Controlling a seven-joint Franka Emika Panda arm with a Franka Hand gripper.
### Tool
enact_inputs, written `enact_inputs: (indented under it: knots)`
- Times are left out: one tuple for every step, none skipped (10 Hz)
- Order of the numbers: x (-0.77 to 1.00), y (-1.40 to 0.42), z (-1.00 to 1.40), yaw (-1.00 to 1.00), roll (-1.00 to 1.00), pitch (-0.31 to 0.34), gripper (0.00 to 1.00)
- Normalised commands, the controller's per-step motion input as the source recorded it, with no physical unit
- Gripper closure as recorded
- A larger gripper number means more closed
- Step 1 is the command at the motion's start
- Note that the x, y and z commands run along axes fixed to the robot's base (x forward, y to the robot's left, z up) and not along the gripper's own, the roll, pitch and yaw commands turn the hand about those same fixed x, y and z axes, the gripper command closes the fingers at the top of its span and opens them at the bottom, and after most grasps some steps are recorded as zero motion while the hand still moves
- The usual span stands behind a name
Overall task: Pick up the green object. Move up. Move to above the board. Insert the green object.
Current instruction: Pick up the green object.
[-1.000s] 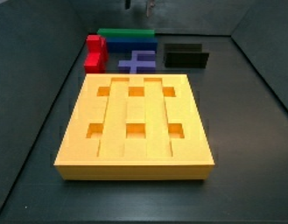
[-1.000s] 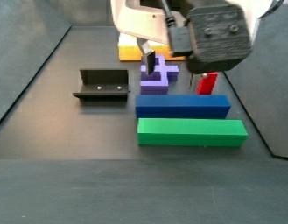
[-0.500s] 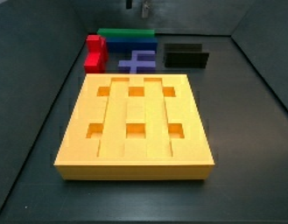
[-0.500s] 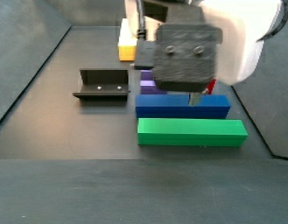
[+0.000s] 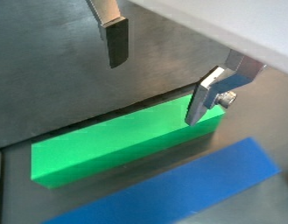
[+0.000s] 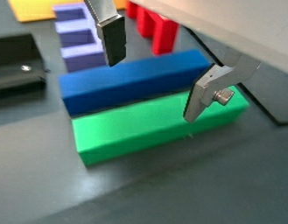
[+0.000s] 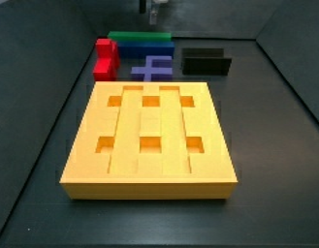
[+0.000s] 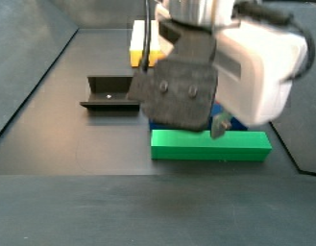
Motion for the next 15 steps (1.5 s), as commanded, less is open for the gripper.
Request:
enact_inputs:
  knots:
    - [-0.32, 0.25, -0.29, -0.38, 0.03, 0.0, 0.0]
    - [-0.31, 0.01, -0.07, -0.47, 0.02, 0.0, 0.0]
    - [-0.2, 0.0, 0.0, -0.56, 0.02, 0.0, 0.0]
    - [-0.13, 0.0, 0.0, -0.59, 0.0, 0.0, 0.0]
    - [-0.07, -0.05, 0.0, -0.56, 0.0, 0.0, 0.0]
    - [0.0, -0.08, 0.0, -0.53, 0.0, 0.0, 0.0]
    - [0.0, -0.05, 0.0, -0.48, 0.0, 0.0, 0.0]
    - [0.0, 0.0, -0.02, 0.0, 0.0, 0.0, 0.0]
    - [0.0, 0.0, -0.14, 0.0, 0.0, 0.0, 0.0]
    - [0.14, 0.0, -0.21, -0.05, 0.0, 0.03, 0.0]
    - [0.15, 0.0, -0.26, -0.1, 0.0, 0.05, 0.0]
    - [0.11, 0.0, -0.26, -0.06, 0.0, 0.034, 0.0]
    - [0.0, 0.0, -0.24, 0.0, 0.0, 0.0, 0.0]
    - [0.01, 0.0, -0.29, -0.02, -0.06, 0.011, 0.0]
    - [0.0, 0.0, -0.25, -0.18, -0.08, 0.027, 0.0]
